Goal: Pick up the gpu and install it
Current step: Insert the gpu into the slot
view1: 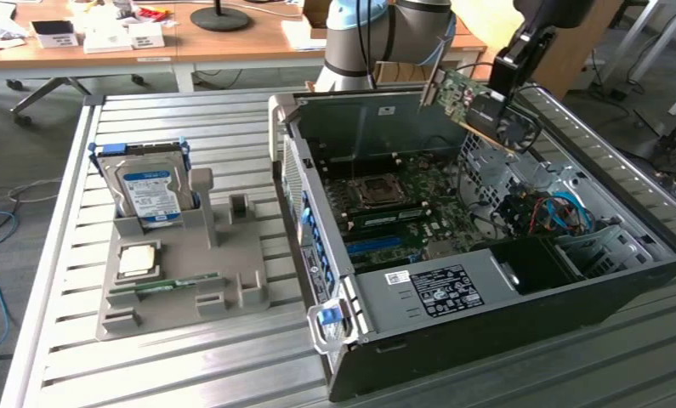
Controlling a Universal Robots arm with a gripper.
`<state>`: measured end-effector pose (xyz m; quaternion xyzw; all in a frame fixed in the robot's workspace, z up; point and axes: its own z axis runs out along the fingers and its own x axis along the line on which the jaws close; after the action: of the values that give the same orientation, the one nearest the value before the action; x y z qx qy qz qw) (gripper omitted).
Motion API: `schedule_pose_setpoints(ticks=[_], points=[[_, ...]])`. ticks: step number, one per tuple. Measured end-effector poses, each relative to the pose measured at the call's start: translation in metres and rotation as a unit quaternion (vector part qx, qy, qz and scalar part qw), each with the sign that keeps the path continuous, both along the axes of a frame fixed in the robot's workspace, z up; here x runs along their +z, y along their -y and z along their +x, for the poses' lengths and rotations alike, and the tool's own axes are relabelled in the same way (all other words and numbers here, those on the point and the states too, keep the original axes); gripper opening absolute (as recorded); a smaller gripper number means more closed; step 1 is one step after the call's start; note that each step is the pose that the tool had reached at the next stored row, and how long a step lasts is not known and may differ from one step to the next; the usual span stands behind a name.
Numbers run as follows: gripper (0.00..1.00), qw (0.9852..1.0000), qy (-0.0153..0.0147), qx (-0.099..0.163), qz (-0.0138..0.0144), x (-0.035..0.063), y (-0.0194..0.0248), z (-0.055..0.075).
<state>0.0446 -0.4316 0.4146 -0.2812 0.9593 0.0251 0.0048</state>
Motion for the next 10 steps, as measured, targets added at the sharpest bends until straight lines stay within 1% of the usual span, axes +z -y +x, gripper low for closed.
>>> schedule_pose_setpoints(ticks=[3,10], points=[[0.27,0.9999,0.0,0.014,0.0,0.0,0.0,0.0],[0.27,0.9999,0.0,0.015,-0.0001,0.0,0.0,0.0]])
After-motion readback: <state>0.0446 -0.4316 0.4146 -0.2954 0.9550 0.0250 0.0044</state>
